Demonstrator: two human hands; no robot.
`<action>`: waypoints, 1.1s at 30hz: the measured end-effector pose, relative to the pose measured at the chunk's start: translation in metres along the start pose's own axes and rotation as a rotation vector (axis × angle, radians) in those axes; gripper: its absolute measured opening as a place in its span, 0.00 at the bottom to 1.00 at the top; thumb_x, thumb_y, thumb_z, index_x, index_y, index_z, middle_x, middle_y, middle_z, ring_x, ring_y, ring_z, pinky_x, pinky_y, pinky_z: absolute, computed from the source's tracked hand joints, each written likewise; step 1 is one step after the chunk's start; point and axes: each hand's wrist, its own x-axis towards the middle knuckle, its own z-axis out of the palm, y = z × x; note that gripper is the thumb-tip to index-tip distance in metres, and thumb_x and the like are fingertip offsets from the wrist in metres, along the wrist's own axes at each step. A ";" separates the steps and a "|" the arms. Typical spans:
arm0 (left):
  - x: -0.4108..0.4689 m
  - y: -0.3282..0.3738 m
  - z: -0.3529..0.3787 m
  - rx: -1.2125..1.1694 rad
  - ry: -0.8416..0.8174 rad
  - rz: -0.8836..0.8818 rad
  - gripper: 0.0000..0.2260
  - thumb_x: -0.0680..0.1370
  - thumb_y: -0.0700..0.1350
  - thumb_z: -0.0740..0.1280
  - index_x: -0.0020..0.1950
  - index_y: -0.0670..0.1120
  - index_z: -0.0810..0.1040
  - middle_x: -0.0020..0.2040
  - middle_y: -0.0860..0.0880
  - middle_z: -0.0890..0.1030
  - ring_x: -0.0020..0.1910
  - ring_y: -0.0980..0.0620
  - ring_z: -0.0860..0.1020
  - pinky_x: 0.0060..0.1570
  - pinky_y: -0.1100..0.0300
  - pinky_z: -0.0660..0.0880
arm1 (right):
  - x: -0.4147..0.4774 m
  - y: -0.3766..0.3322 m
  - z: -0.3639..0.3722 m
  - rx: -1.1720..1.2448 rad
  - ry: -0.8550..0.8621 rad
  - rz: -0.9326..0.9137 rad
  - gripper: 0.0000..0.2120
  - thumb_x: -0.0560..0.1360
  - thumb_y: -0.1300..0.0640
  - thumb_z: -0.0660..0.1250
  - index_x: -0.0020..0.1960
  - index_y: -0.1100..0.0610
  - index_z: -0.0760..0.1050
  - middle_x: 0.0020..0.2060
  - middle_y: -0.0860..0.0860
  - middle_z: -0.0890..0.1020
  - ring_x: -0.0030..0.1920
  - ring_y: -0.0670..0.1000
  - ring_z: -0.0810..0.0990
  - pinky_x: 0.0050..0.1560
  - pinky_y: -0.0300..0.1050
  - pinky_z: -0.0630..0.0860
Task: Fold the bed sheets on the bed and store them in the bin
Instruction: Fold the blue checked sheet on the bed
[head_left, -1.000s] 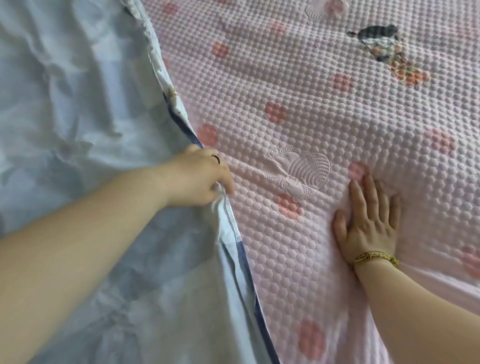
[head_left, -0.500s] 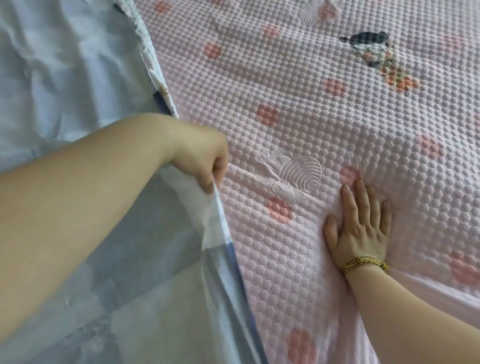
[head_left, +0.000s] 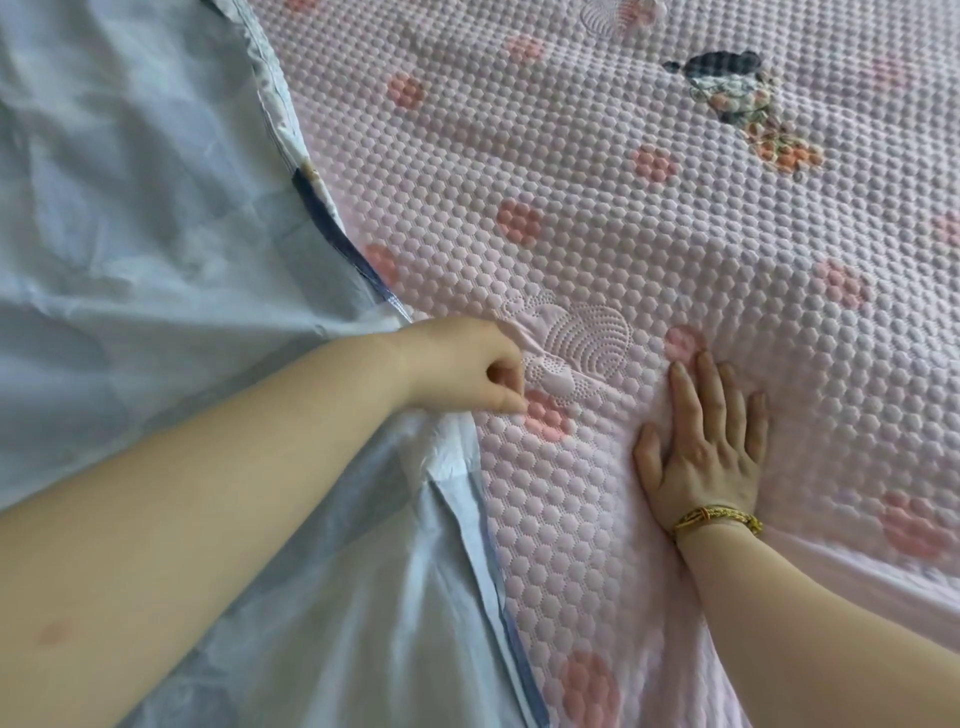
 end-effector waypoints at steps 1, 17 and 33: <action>-0.005 -0.003 -0.001 -0.081 -0.081 -0.004 0.08 0.73 0.51 0.69 0.51 0.52 0.80 0.46 0.59 0.78 0.47 0.59 0.75 0.49 0.64 0.72 | 0.001 0.000 0.000 0.000 0.006 -0.006 0.28 0.71 0.49 0.53 0.68 0.61 0.63 0.66 0.64 0.70 0.67 0.58 0.58 0.70 0.40 0.35; 0.003 -0.031 0.092 0.403 0.915 0.413 0.07 0.70 0.49 0.64 0.35 0.48 0.79 0.41 0.51 0.77 0.48 0.50 0.70 0.61 0.52 0.60 | 0.000 0.001 0.000 -0.005 -0.001 0.002 0.29 0.71 0.49 0.54 0.67 0.62 0.67 0.66 0.63 0.70 0.67 0.58 0.59 0.70 0.42 0.37; -0.058 -0.016 0.138 0.036 1.131 -0.220 0.21 0.68 0.48 0.59 0.62 0.48 0.67 0.65 0.41 0.72 0.62 0.47 0.65 0.64 0.41 0.55 | 0.000 -0.011 -0.014 0.026 -0.191 0.039 0.37 0.69 0.42 0.41 0.74 0.59 0.58 0.74 0.58 0.56 0.74 0.58 0.52 0.66 0.38 0.26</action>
